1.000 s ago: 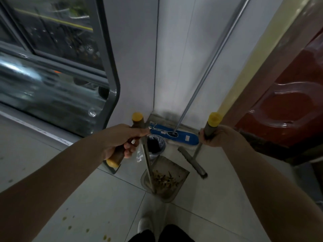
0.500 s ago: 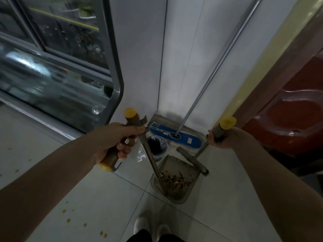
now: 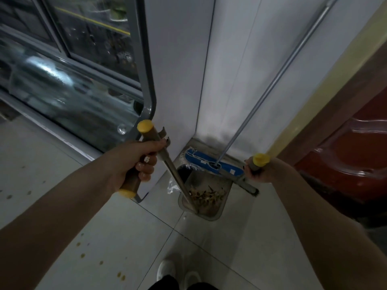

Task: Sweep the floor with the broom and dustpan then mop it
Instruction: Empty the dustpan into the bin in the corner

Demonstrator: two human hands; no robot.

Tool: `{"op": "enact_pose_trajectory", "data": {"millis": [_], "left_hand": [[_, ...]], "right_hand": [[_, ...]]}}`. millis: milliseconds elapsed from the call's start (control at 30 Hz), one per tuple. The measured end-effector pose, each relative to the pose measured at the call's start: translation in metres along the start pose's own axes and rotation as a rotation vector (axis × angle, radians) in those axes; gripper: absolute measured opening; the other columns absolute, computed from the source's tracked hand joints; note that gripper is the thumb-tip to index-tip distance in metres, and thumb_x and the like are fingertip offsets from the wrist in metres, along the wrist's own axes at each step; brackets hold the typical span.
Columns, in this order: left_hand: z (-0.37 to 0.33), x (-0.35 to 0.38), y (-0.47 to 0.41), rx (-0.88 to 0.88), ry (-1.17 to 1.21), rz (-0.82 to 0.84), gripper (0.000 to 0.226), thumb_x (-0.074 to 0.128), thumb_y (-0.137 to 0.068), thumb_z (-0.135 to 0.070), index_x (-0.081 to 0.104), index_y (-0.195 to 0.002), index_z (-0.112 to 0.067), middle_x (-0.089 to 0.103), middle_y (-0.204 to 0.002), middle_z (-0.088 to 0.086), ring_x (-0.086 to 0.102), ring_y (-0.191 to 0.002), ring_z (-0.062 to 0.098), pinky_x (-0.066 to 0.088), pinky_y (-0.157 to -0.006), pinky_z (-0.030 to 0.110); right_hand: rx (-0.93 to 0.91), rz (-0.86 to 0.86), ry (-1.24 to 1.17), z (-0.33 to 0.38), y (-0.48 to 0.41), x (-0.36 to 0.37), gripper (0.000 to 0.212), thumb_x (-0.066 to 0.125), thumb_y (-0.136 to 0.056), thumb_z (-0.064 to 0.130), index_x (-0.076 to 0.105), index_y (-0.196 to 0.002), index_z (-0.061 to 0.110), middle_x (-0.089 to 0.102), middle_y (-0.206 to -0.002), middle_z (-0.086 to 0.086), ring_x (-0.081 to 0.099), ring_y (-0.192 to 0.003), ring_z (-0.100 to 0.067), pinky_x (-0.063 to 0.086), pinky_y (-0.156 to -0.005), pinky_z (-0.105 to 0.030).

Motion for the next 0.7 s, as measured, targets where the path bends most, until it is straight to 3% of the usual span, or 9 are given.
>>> {"op": "enact_pose_trajectory", "data": {"millis": [133, 233, 367, 600, 700], "left_hand": [[0.003, -0.020, 0.003, 0.014, 0.110, -0.021, 0.019, 0.063, -0.073, -0.027, 0.055, -0.060, -0.015, 0.035, -0.037, -0.006, 0.030, -0.026, 0.004, 0.030, -0.030, 0.012], [0.006, -0.033, 0.003, 0.013, 0.173, -0.025, 0.021, 0.061, -0.073, -0.027, 0.048, -0.063, -0.015, 0.035, -0.036, -0.007, 0.030, -0.025, 0.003, 0.030, -0.029, 0.011], [0.015, -0.049, -0.001, 0.000, 0.295, -0.042, 0.024, 0.062, -0.071, -0.027, 0.044, -0.060, -0.016, 0.036, -0.035, -0.008, 0.031, -0.024, 0.002, 0.030, -0.028, 0.011], [0.044, -0.085, -0.017, -0.026, 0.493, -0.112, 0.022, 0.061, -0.073, -0.028, 0.046, -0.063, -0.016, 0.037, -0.034, -0.005, 0.032, -0.024, 0.001, 0.030, -0.026, 0.011], [0.050, -0.082, -0.026, -0.033, 0.519, -0.106, 0.022, 0.062, -0.072, -0.027, 0.044, -0.064, -0.015, 0.037, -0.033, -0.006, 0.032, -0.023, 0.002, 0.030, -0.027, 0.010]], "right_hand": [[-0.004, 0.033, 0.006, 0.002, -0.004, 0.007, 0.012, 0.041, -0.101, 0.013, 0.046, -0.093, 0.005, 0.042, -0.082, -0.013, 0.044, -0.065, -0.021, 0.048, -0.031, -0.027], [-0.042, 0.046, -0.027, 0.005, -0.006, 0.016, 0.011, 0.040, -0.102, 0.014, 0.044, -0.095, 0.006, 0.041, -0.081, -0.012, 0.044, -0.066, -0.021, 0.049, -0.032, -0.027], [-0.036, 0.055, -0.063, 0.002, -0.007, 0.029, 0.024, 0.039, -0.101, 0.015, 0.043, -0.079, 0.006, 0.040, -0.075, -0.011, 0.042, -0.063, -0.019, 0.049, -0.032, -0.025], [-0.027, -0.008, 0.010, -0.011, -0.010, 0.032, 0.027, 0.042, -0.101, 0.015, 0.045, -0.076, 0.005, 0.044, -0.076, -0.014, 0.053, -0.054, -0.024, 0.047, -0.030, -0.022], [-0.001, -0.026, 0.026, -0.020, -0.009, 0.032, 0.027, 0.042, -0.101, 0.017, 0.046, -0.076, 0.006, 0.045, -0.076, -0.013, 0.047, -0.061, -0.021, 0.047, -0.030, -0.022]]}}
Point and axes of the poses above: each hand's wrist, its own y-axis away from the middle knuckle, its own x-axis out of the palm, z = x × y, the point moved 7 cm from there along -y, towards the middle knuckle
